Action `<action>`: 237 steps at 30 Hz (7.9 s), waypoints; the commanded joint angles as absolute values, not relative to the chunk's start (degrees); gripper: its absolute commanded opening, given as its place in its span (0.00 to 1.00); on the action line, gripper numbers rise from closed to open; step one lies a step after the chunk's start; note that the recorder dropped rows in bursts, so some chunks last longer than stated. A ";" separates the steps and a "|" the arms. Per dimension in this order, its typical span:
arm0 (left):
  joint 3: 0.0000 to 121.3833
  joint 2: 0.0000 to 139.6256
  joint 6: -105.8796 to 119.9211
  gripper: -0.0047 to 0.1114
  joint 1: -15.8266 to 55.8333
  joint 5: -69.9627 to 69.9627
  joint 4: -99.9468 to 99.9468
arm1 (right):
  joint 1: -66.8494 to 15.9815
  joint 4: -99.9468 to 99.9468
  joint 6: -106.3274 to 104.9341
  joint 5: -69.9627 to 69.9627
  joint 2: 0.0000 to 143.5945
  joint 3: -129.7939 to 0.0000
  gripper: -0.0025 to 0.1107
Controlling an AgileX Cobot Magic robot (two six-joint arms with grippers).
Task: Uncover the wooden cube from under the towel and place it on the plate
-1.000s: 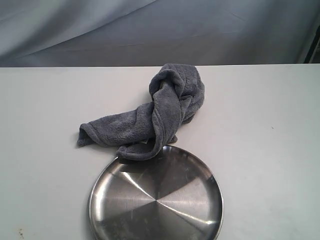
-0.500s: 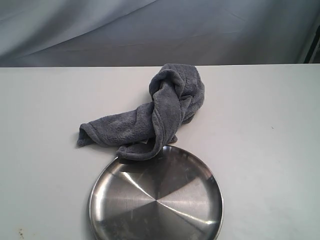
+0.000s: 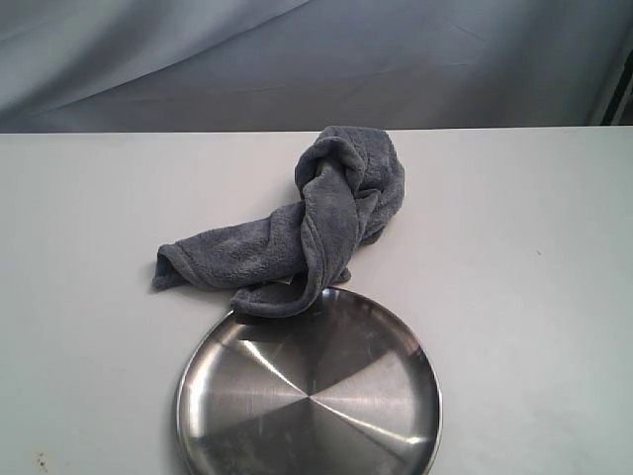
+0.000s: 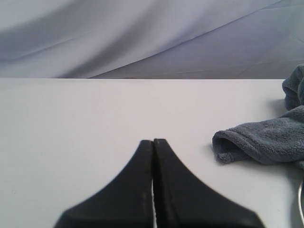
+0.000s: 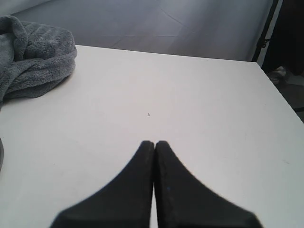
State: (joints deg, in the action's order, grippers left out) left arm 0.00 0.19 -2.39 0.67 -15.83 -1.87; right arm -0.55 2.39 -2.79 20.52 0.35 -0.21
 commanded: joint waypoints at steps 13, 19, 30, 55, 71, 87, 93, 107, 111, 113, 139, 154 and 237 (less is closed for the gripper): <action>0.00 0.00 -2.53 0.04 0.94 -15.21 -1.98 | -0.66 -4.15 -4.29 7.79 0.00 0.00 0.02; 0.00 0.00 -2.53 0.04 0.94 -15.21 -1.98 | -0.66 -21.29 -3.64 -8.12 0.00 0.00 0.02; 0.00 0.00 -2.53 0.04 0.94 -15.21 -1.98 | -0.66 -4.06 21.99 -10.42 0.00 -5.33 0.02; 0.00 0.00 -2.53 0.04 0.94 -15.21 -1.98 | -0.66 99.95 103.47 -38.66 54.91 -47.95 0.02; 0.00 0.00 -2.53 0.04 0.94 -15.21 -1.98 | -12.11 98.49 96.65 -44.52 64.37 -50.44 0.02; 0.00 0.00 -2.53 0.04 0.94 -15.21 -1.98 | -12.72 50.59 51.95 -25.77 64.37 -41.14 0.02; 0.00 0.00 -2.53 0.04 0.94 -15.21 -1.98 | -21.53 18.32 7.24 -2.90 64.37 -42.78 0.02; 0.00 0.00 -2.53 0.04 0.94 -15.21 -1.98 | -30.90 4.91 -6.26 13.42 64.37 -49.83 0.02; 0.00 0.00 -2.53 0.04 0.94 -15.21 -1.98 | -30.90 2.83 -6.26 12.59 64.47 -49.83 0.02; 0.00 0.00 -2.53 0.04 0.94 -15.21 -1.98 | -30.90 1.02 -6.26 12.32 64.47 -49.83 0.02; 0.00 0.00 -2.53 0.04 0.94 -15.21 -1.98 | -30.90 -4.11 -6.02 17.81 89.83 -66.14 0.02; 0.00 0.00 -2.53 0.04 0.94 -15.21 -1.98 | -30.80 -9.80 -6.02 11.59 92.36 -66.14 0.02; 0.00 0.00 -2.53 0.04 0.94 -15.21 -1.98 | -26.67 -18.71 -30.79 47.46 113.52 -94.69 0.02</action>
